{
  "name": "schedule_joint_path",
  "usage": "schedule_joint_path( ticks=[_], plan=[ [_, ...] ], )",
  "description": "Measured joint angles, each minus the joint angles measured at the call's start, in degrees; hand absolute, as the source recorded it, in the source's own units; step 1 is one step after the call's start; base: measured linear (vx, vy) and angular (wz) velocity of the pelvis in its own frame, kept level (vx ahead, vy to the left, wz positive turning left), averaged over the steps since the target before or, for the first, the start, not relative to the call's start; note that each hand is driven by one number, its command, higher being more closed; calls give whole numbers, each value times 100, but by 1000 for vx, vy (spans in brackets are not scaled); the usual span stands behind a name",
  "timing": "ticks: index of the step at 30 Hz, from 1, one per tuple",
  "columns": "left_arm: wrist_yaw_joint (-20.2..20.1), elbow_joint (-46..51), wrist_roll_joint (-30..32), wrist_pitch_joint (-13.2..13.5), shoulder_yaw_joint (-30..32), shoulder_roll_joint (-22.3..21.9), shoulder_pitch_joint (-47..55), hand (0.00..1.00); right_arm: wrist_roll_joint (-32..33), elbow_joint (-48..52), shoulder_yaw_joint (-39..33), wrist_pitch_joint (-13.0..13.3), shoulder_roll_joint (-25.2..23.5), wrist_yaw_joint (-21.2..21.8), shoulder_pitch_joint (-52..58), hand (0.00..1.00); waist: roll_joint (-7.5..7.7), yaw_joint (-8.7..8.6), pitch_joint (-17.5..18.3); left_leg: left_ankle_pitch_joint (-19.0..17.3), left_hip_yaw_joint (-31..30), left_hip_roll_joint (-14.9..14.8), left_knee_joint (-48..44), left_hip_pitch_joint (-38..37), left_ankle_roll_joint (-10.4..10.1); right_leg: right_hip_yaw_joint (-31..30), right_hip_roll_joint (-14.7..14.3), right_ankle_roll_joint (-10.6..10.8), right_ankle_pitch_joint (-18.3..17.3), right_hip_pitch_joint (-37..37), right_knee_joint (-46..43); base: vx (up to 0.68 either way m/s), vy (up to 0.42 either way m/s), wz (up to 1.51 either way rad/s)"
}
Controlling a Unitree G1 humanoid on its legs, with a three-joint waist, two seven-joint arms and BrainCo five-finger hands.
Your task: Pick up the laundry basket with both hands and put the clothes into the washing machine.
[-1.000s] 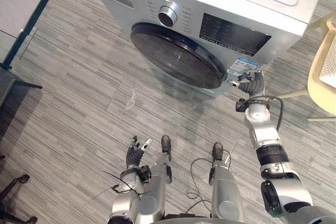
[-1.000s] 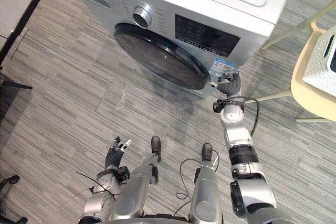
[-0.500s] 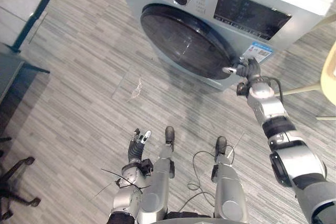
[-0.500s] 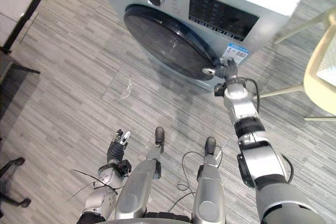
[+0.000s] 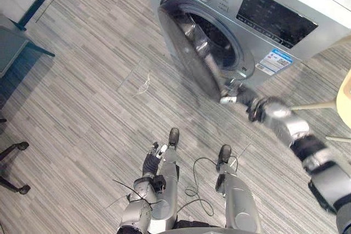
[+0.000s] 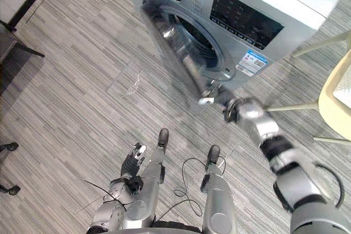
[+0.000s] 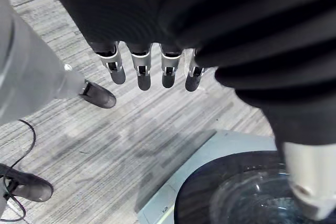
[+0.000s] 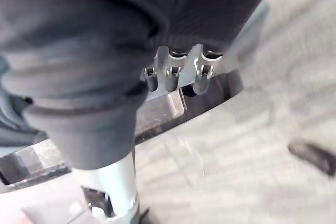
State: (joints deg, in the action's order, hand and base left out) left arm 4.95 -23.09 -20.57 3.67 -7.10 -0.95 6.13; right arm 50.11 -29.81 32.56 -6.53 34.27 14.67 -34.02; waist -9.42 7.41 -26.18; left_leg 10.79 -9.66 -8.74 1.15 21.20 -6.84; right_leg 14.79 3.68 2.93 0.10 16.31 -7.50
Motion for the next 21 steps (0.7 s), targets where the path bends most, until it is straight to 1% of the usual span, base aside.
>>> schedule_joint_path(
  ticks=[1, 2, 3, 4, 5, 6, 8, 9, 11, 12, 14, 16, 18, 19, 21],
  plan=[
    [5, -19, 1, -5, 9, 0, 1, 0, 135, 15, 2, -6, -203, 88, 212, 0, -21, 11, 14, -1, -28, 8, 1, -3, -1, 46, 17, 5, -67, 2, -71, 123, -65, 36],
    [3, -35, 2, -4, 20, -2, -12, 0, 393, 27, 57, -76, -560, 254, 571, 0, -66, 34, 44, 7, -116, 49, 3, -18, -6, 127, 64, 14, -216, 8, -246, 146, -58, 38],
    [5, -39, 0, -2, 64, -9, -16, 0, 652, 27, 275, -150, -909, 356, 928, 0, -67, 134, 45, 7, -125, 86, 31, -103, -6, 148, 139, 19, -375, 11, -450, 157, -53, 37],
    [8, -50, -1, -3, 82, -10, -16, 0, 732, 27, 438, -190, -1072, 427, 1080, 0, -65, 149, 46, 7, -127, 91, 42, -131, -7, 146, 166, 18, -451, 9, -540, 160, -61, 32],
    [12, -59, -7, -4, 134, -7, -16, 0, 916, 28, 677, -294, -1376, 564, 1345, 0, -62, 150, 47, 7, -132, 141, 62, -171, -6, 169, 257, 44, -578, 13, -704, 144, -47, 26],
    [12, -58, -14, -5, 171, -14, -18, 0, 1022, 28, 729, -339, -1511, 614, 1480, 0, -61, 148, 47, 7, -131, 171, 71, -187, -6, 177, 269, 51, -628, 18, -765, 127, -43, 20],
    [25, -59, -25, -5, 391, -29, -26, 0, 1311, 23, 769, -369, -1776, 761, 1815, 0, 5, 129, 68, 6, -53, 232, 98, -209, -5, 89, 349, 89, -686, 109, -888, 71, 0, -6],
    [25, -64, -27, -6, 449, -29, -34, 0, 1366, 5, 763, -369, -1790, 791, 1831, 0, 26, 107, 68, 6, -33, 239, 98, -213, -5, 70, 357, 89, -685, 118, -889, 24, 11, -18],
    [26, -60, -28, -6, 543, 30, -79, 0, 1516, -103, 697, -349, -1810, 807, 1852, 0, 153, 81, 67, 0, 65, 263, 102, -292, -5, -13, 372, 92, -686, 126, -922, -30, 10, -19],
    [24, -50, -28, -6, 543, 56, -82, 0, 1517, -116, 626, -317, -1809, 806, 1849, 0, 204, 78, 61, -3, 97, 269, 103, -321, -6, -52, 372, 92, -688, 128, -929, -60, 17, -23],
    [21, -6, -24, -7, 537, 95, -84, 0, 1506, -158, 372, -73, -1820, 767, 1847, 0, 376, 49, 96, -35, 168, 246, 100, -333, -37, -91, 368, 94, -686, 157, -935, -66, 10, -16],
    [13, 72, -15, -8, 525, 103, -98, 0, 1502, -264, 169, 60, -1869, 713, 1848, 0, 461, -1, 117, -40, 175, 234, 110, -323, -42, -100, 368, 98, -683, 181, -933, -53, -4, -5],
    [0, 85, 152, -13, 494, 180, -280, 0, 1387, -545, -246, 233, -2048, 556, 1877, 0, 496, -37, 124, -42, 193, 219, 123, -318, -44, -114, 357, 94, -671, 199, -917, -39, -10, -6],
    [-1, 82, 179, -16, 495, 227, -416, 0, 1315, -637, -369, 264, -2115, 506, 1879, 0, 500, -38, 122, -42, 204, 211, 127, -315, -44, -122, 351, 98, -662, 209, -910, -25, -17, -9],
    [-71, -79, 625, -62, 496, 621, -993, 0, 1087, -887, -689, 325, -2316, 361, 1876, 0, 547, -52, 130, -38, 230, 177, 154, -239, -45, -135, 323, 81, -611, 315, -887, -18, -23, -11]
  ],
)
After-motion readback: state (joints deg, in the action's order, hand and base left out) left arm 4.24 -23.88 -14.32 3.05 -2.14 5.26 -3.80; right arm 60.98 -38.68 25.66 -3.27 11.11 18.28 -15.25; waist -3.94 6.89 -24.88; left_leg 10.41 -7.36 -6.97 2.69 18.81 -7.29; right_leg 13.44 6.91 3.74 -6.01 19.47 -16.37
